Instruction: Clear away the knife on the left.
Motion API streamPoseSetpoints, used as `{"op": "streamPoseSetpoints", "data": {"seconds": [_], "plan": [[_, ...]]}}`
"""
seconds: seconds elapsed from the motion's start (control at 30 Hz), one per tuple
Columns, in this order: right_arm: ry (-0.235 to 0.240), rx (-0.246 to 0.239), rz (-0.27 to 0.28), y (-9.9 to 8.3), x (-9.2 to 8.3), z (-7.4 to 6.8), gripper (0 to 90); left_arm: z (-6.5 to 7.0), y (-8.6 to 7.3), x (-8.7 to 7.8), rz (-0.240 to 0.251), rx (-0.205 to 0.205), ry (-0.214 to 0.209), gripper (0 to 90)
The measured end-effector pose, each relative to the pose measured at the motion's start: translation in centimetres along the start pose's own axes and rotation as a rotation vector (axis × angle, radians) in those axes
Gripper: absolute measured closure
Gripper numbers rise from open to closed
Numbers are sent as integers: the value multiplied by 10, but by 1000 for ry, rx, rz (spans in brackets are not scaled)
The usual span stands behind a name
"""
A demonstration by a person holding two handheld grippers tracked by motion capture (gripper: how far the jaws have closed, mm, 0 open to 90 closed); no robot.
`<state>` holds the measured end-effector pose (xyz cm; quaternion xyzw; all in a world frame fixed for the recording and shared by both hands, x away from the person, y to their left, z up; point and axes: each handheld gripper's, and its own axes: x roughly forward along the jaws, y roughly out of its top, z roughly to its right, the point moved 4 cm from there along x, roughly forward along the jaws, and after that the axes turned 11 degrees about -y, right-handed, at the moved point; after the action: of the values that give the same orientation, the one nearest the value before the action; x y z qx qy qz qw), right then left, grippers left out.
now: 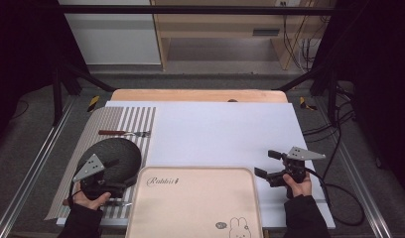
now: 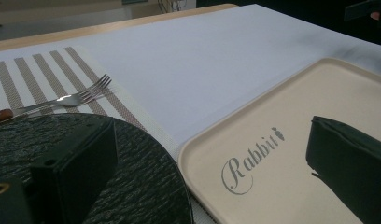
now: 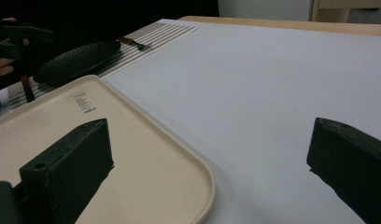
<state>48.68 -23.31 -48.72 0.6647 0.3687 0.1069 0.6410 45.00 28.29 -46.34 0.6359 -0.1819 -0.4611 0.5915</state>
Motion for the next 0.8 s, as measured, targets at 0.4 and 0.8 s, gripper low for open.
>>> {"op": "streamPoseSetpoints", "data": {"seconds": [0.4, 0.8], "plan": [[2, -3, -6, 0, 0, -1, 4, 1, 2, 0, -18, -6, -6, 19], [7, -6, -7, 0, -1, -1, 4, 3, 11, 3, -60, 9, -25, 20]]}}
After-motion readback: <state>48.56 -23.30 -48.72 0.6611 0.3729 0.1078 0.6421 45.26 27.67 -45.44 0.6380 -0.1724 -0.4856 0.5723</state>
